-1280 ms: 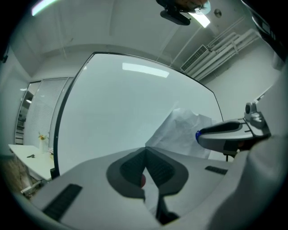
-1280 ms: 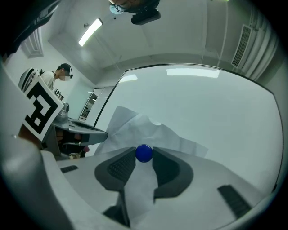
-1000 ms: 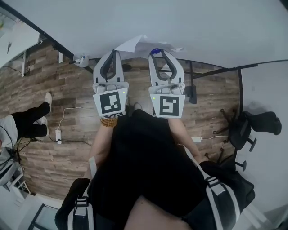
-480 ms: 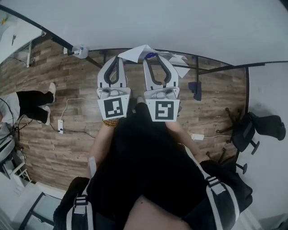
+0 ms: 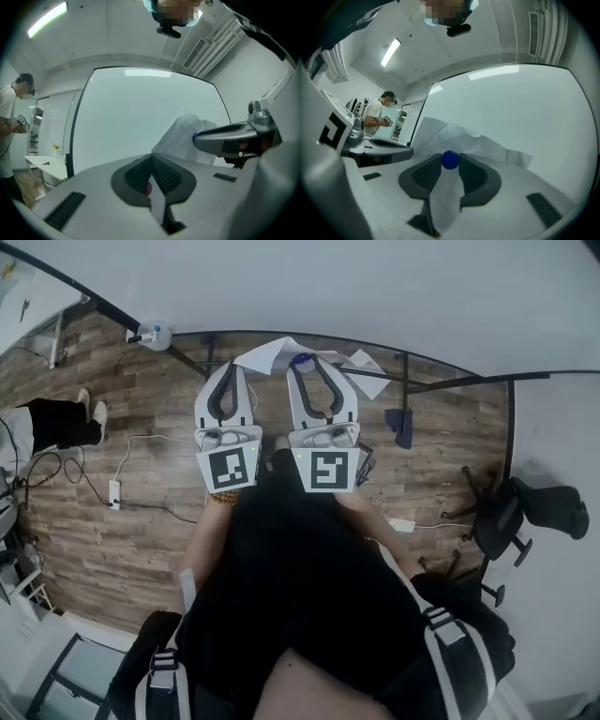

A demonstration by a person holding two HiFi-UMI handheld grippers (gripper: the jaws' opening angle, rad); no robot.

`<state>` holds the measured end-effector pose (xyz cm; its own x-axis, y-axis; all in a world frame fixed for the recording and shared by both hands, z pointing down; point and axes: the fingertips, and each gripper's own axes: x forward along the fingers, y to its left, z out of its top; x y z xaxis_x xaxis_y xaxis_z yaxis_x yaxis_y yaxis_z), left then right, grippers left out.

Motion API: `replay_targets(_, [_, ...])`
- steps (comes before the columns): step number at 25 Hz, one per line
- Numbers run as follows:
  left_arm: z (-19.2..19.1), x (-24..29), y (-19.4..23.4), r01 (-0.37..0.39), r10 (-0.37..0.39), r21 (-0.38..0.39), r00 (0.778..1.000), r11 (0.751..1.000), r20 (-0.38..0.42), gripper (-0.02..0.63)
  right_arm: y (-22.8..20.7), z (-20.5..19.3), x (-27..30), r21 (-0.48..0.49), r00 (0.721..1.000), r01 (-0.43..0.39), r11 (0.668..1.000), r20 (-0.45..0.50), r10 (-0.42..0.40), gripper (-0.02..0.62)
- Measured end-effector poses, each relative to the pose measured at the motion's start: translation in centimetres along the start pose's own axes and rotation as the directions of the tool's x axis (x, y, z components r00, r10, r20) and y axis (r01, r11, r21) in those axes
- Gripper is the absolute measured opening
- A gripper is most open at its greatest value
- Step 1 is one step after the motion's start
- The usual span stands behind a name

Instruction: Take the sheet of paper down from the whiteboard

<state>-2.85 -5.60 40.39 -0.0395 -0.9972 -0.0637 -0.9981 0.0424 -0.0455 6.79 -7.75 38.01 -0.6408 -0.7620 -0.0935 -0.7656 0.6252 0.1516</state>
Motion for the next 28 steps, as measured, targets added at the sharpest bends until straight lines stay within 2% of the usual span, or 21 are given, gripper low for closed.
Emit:
replay_targets(7, [-0.9, -0.6, -0.2, 0.001, -0.001, 0.014, 1.000, 1.000, 0.002, 0.008, -0.1, -1.3, -0.7, 0.023, 1.000, 0.018, 1.000, 0.017, -0.018, 0.115])
replay_targets(9, [-1.5, -0.6, 0.0, 0.000, 0.000, 0.010, 1.000, 1.000, -0.001, 0.008, 0.0, -2.1, -0.8, -0.001, 1.000, 0.006, 1.000, 0.003, -0.006, 0.115])
replay_targets(12, [-2.5, -0.4, -0.3, 0.003, -0.003, 0.010, 1.000, 1.000, -0.003, 0.008, -0.2, -3.9, -1.1, -0.080, 0.997, -0.031, 0.996, -0.075, 0.025, 0.115])
replay_targets(16, [-3.7, -0.6, -0.7, 0.010, -0.009, 0.024, 1.000, 1.000, -0.023, 0.008, -0.5, -3.8, -1.1, -0.007, 1.000, 0.004, 1.000, -0.012, -0.004, 0.115])
replay_targets(20, [-3.7, 0.0, -1.1, 0.012, -0.012, 0.008, 1.000, 1.000, -0.015, 0.008, -0.2, -5.5, -1.2, -0.111, 0.991, -0.070, 0.991, -0.120, 0.056, 0.115])
replay_targets(28, [-3.7, 0.6, -1.3, 0.017, -0.017, 0.002, 1.000, 1.000, -0.021, 0.008, -0.8, -5.7, -1.0, -0.117, 0.990, -0.068, 0.991, -0.128, 0.053, 0.115])
